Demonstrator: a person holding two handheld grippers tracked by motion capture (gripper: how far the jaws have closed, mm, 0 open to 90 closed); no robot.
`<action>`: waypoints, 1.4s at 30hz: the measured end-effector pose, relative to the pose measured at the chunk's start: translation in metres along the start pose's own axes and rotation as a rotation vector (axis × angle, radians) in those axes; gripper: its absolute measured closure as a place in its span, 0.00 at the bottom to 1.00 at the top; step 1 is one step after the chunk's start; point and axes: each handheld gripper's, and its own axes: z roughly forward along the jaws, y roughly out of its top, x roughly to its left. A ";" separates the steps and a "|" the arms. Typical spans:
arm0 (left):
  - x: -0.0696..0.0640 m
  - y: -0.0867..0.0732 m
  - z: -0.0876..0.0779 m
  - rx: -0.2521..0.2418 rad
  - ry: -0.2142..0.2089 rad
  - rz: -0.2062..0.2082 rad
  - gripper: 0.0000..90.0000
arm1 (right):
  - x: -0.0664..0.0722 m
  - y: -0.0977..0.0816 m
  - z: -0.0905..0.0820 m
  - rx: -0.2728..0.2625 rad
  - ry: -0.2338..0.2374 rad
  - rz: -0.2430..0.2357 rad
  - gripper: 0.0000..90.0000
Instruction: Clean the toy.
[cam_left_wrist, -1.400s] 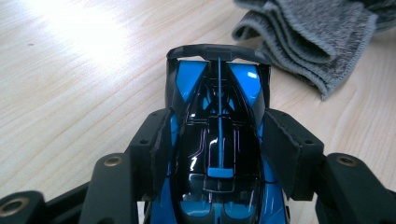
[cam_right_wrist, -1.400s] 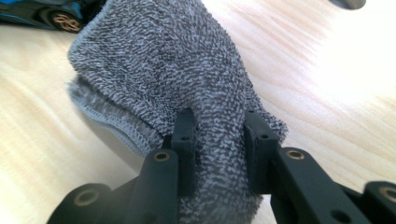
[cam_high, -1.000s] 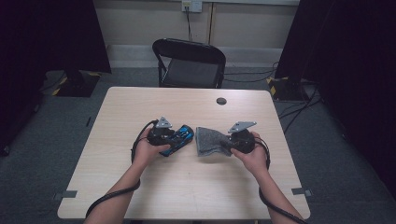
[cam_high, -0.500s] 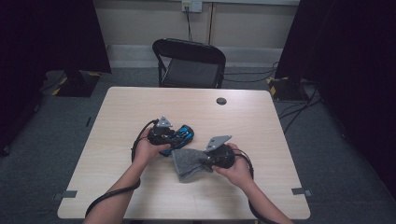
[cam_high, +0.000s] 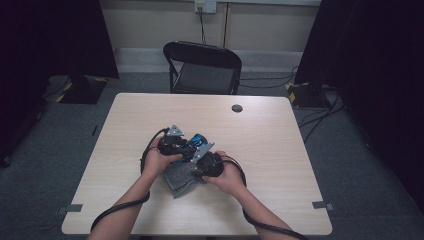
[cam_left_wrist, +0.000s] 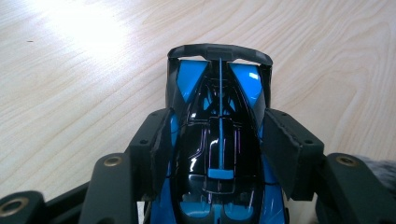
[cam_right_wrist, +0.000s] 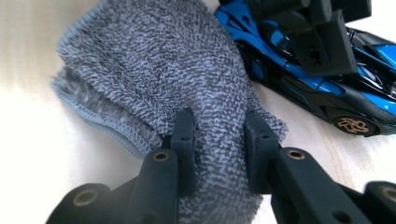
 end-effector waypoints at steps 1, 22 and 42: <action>0.000 0.000 0.000 -0.002 -0.001 -0.005 0.48 | -0.002 0.000 0.002 0.004 -0.006 0.006 0.77; -0.001 -0.003 0.000 -0.020 0.004 -0.002 0.48 | -0.037 -0.013 0.001 0.024 -0.071 0.088 0.77; -0.001 -0.003 -0.001 -0.018 0.008 -0.001 0.48 | -0.057 -0.036 -0.013 0.034 -0.119 0.162 0.77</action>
